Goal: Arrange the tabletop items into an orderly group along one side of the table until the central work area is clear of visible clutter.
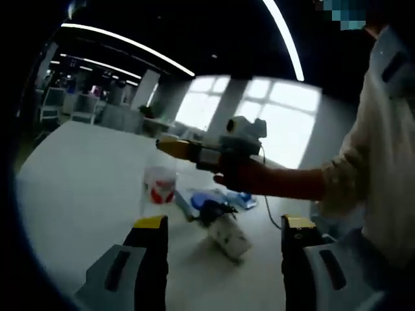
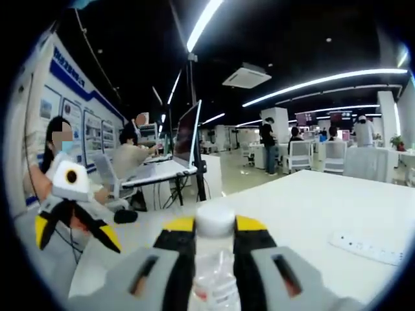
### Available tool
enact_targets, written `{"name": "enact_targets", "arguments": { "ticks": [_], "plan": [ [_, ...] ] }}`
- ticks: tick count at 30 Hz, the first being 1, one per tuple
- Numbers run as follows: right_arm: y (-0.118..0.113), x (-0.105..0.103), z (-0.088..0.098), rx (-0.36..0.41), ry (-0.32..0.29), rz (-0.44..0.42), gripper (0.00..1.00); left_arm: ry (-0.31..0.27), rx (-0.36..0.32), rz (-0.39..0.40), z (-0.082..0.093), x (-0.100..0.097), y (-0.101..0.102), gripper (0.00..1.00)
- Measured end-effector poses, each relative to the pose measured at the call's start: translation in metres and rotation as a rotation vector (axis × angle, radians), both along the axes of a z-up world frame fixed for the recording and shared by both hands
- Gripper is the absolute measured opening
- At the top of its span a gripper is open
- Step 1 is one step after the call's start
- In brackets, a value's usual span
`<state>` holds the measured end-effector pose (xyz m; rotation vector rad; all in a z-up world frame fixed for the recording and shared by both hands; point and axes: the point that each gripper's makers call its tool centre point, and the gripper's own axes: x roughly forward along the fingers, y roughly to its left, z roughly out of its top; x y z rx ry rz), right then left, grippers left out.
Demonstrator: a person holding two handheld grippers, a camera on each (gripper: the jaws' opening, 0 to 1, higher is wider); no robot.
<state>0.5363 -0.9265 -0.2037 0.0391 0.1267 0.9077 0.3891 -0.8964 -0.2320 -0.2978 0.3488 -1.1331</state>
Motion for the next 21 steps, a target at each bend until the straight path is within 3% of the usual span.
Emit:
{"name": "enact_targets", "arguments": {
  "ticks": [14,21],
  "plan": [
    [0.004,-0.011,-0.005,0.001,-0.027,0.017,0.18,-0.042,0.131,0.012,-0.021,-0.003,0.009,0.74],
    [0.004,-0.017,-0.004,-0.014,-0.056,0.012,0.2,-0.03,0.143,0.005,-0.026,-0.009,0.008,0.71]
  ]
}}
